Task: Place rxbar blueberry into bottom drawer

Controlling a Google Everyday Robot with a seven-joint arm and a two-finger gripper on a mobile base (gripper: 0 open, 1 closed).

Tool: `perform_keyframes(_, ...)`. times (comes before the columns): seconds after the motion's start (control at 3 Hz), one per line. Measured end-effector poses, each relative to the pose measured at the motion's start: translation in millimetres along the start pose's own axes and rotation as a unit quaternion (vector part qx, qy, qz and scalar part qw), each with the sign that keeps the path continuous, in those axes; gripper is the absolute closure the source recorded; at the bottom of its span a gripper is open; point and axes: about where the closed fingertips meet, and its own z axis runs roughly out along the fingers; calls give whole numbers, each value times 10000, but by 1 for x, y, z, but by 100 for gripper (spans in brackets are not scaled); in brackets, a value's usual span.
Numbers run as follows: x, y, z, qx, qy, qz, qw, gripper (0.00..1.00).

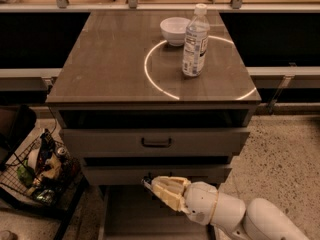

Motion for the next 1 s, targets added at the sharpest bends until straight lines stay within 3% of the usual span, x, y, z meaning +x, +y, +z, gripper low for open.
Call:
perform_keyframes(0.33, 18, -7, 2, 33, 151, 289, 9995, 100)
perform_keyframes(0.67, 18, -7, 2, 32, 151, 289, 9995, 100)
perform_keyframes(1.0, 40, -14, 10, 109, 193, 366, 9991, 100)
